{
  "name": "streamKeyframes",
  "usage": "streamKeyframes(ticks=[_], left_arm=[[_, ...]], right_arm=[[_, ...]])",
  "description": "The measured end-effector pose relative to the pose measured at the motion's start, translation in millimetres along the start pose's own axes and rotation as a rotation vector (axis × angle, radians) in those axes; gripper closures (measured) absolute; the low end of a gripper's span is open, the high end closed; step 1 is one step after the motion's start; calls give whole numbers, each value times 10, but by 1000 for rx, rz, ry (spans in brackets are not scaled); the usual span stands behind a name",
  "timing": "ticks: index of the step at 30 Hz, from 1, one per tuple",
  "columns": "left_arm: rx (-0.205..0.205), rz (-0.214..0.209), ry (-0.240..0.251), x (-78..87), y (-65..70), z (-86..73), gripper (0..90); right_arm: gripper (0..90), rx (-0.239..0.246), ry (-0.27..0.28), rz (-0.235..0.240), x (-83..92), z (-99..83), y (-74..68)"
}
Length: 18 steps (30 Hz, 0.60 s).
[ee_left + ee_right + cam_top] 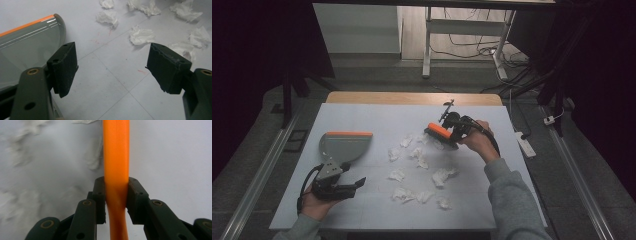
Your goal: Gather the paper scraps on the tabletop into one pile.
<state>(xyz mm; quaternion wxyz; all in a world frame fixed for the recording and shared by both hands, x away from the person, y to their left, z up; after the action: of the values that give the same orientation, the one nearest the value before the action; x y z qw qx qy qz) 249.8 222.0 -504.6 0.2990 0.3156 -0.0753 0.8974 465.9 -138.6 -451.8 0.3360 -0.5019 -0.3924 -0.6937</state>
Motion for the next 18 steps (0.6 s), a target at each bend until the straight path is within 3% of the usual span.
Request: streamKeyframes(ticks=[2,3,4,5,6,7,10,12,18], left_arm=[[-4,-2,-8,-8,3,-7,255],[-5,-3,-11,-13,6,-8,255],[-5,-4,-12,-17,9,-8,255],[-6,-4,-13,-20,13,-8,255],[-8,-6,-15,-23,14,-8,255],[-9,-8,-17,-27,16,-9,254],[-7,-11,-25,-39,18,-13,254],[-9,-9,-26,-40,21,-14,255],[-8,-8,-27,-40,22,-17,256]], right_arm=[[709,39,-5,12,24,-26,-115],[709,92,-9,22,57,-60,-215],[709,92,-9,22,57,-60,-215],[709,91,3,76,107,-85,-281],[709,91,3,76,107,-85,-281],[708,92,16,107,140,-101,-302],[708,78,68,86,253,-137,-315],[708,43,124,61,324,-166,-221],[708,-9,176,22,359,-199,-109]])
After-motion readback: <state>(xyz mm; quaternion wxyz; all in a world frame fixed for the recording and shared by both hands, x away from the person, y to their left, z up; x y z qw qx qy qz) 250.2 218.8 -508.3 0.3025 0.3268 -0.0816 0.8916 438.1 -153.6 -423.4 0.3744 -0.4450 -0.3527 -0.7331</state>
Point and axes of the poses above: each handheld gripper's, and its own axes: x roughly backward along the jaws, z roughly out of its top, y roughly to its right, the point moved 1 cm from there along -x, roughly forward along the jaws, and after that the axes turned 1 degree about -y, right-handed, at the moved point
